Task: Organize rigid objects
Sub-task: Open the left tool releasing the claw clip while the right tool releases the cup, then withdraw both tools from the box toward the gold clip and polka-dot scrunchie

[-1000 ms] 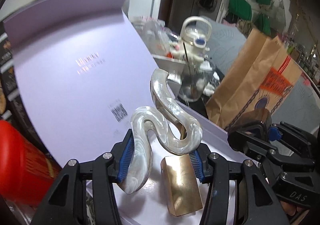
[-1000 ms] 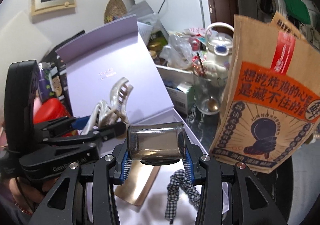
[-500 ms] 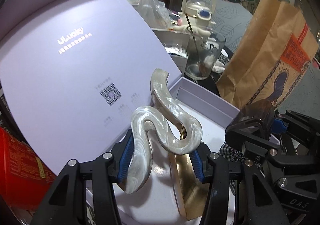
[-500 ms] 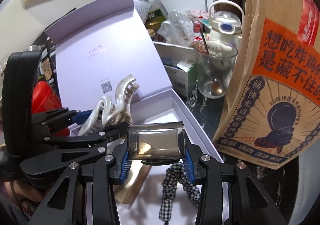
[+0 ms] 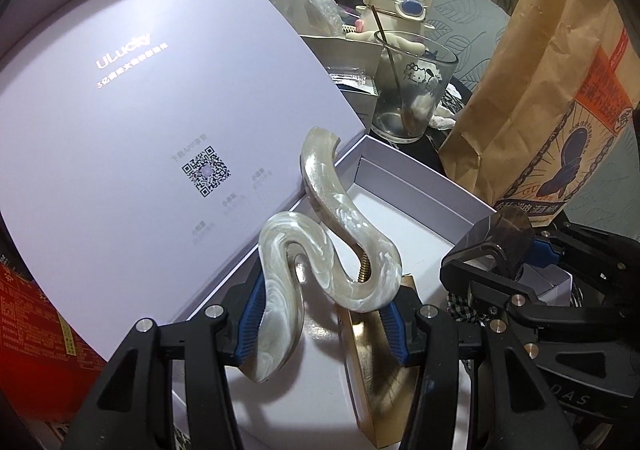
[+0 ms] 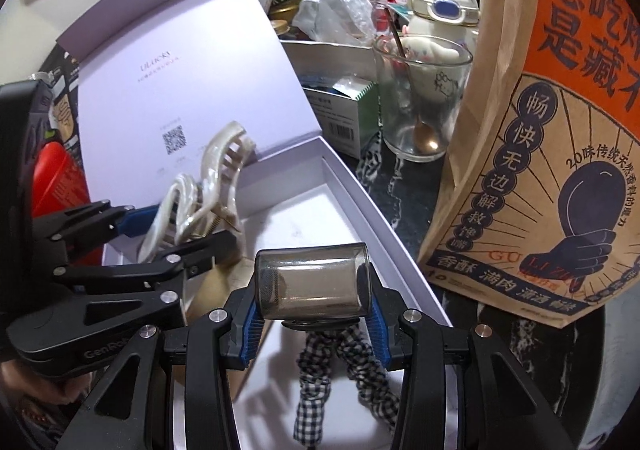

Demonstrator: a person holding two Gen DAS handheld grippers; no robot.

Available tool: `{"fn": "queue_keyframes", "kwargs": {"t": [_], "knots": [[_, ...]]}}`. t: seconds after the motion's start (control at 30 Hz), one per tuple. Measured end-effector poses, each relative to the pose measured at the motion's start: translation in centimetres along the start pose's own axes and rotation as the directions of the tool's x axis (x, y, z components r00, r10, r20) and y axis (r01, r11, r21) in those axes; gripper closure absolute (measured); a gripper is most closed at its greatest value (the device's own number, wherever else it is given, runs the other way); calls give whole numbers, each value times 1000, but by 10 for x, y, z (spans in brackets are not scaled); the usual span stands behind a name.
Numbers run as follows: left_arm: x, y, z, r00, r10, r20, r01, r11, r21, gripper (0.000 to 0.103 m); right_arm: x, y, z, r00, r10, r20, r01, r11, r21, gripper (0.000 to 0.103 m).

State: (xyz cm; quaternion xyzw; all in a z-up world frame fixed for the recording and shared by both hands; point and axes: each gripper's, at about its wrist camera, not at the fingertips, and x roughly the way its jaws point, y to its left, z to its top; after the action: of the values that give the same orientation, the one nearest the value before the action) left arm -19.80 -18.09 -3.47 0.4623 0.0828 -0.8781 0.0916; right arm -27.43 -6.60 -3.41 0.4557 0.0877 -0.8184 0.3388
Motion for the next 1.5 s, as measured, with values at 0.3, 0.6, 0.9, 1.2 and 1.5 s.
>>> {"fn": "queue_keyframes", "kwargs": {"t": [0.3,0.6,0.9,1.2,1.5], "knots": [[-2,1,2,999,17,-32,-17,1000,-14,52,-3,-8,1,1000,-24,-6,24,999,22,39],[-17,5,4,997,79,-9,-79,996,-34,22,-17,-11,2,999,-42,26,42,999,21,37],[-39,5,6,995,93,33,-92,995,-25,22,-31,-6,3,998,-35,53,33,999,20,37],[-83,4,9,987,91,135,-89,996,-26,22,-66,6,4,990,-16,142,13,1000,17,37],[-119,-10,1,976,38,213,-40,999,2,22,-115,8,-3,975,-41,219,33,999,37,37]]}}
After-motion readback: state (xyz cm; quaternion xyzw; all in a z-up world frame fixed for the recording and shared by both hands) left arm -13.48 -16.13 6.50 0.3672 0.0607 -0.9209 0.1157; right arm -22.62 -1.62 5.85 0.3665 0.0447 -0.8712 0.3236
